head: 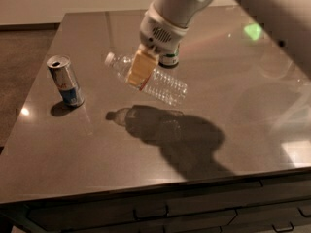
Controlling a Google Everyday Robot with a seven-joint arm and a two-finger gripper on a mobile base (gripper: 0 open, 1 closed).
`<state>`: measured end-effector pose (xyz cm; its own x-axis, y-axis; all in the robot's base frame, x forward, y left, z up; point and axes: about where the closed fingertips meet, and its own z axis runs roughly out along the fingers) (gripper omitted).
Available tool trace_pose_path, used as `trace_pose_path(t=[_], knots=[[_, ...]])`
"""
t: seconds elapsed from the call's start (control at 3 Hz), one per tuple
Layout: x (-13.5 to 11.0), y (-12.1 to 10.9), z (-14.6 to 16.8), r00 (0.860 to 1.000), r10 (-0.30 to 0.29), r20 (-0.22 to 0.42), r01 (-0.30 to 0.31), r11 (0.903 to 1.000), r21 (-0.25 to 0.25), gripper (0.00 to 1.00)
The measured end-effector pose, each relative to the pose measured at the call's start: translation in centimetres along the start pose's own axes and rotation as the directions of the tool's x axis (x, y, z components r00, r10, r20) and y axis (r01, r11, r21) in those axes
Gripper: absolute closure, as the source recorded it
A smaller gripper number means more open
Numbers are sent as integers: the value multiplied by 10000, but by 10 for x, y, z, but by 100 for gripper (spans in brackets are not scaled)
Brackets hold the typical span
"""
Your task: Place water bottle upright
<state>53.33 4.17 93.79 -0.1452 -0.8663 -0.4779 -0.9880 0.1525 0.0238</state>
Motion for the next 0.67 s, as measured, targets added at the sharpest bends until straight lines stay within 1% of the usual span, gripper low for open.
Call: trace_pose_path(t=[0.33, 0.67], knots=[[-4, 2, -20, 9682, -329, 2480, 352, 9994, -47, 100], [-4, 4, -32, 8849, -434, 4638, 483, 9988, 14, 100]])
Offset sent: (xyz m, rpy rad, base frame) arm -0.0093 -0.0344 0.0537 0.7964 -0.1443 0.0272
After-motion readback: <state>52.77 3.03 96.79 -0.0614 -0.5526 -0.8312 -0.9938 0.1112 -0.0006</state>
